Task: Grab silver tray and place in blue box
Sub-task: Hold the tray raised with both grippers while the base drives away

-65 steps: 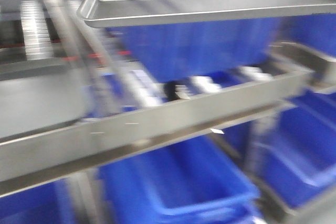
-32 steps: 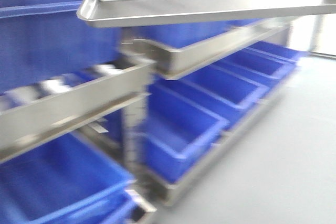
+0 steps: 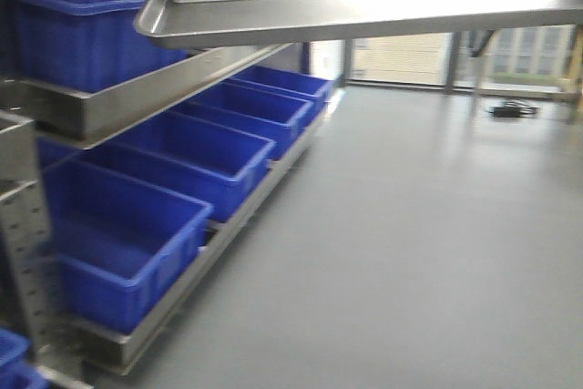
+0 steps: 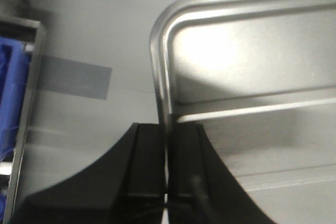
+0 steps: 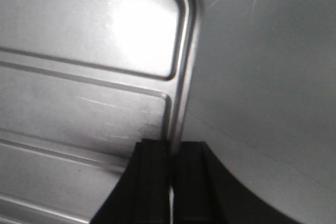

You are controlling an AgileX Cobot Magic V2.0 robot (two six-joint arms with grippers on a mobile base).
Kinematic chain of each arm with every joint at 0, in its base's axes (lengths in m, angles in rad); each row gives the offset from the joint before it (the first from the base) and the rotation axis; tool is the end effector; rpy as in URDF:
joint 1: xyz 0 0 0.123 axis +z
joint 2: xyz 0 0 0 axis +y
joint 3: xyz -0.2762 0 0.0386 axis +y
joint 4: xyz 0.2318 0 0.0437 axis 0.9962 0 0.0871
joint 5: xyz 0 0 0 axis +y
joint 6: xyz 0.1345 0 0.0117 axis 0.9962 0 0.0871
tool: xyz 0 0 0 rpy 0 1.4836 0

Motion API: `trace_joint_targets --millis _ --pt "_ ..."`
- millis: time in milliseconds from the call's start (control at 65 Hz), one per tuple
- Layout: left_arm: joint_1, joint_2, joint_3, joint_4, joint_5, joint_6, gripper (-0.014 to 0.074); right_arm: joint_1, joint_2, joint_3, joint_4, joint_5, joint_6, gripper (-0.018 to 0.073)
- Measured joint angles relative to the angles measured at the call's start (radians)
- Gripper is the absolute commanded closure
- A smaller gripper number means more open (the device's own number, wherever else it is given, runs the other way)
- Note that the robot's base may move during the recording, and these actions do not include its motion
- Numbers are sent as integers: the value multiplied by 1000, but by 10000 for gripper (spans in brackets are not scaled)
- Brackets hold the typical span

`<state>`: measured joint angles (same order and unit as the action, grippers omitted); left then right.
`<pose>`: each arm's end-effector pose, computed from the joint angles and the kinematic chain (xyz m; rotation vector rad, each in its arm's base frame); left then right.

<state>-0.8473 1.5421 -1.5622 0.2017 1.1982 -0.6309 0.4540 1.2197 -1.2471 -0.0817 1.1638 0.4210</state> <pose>0.2331 -0.2258 0.3313 0.3215 2.6228 -0.2338 0.2192 0.0957 0.3290 -0.0595 2.6271 0.1975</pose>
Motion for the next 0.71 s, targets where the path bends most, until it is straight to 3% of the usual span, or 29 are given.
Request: trace_joint_targets --millis 708 --pt "0 0 2 -2 0 0 694 0 -2 0 0 5 0 503"
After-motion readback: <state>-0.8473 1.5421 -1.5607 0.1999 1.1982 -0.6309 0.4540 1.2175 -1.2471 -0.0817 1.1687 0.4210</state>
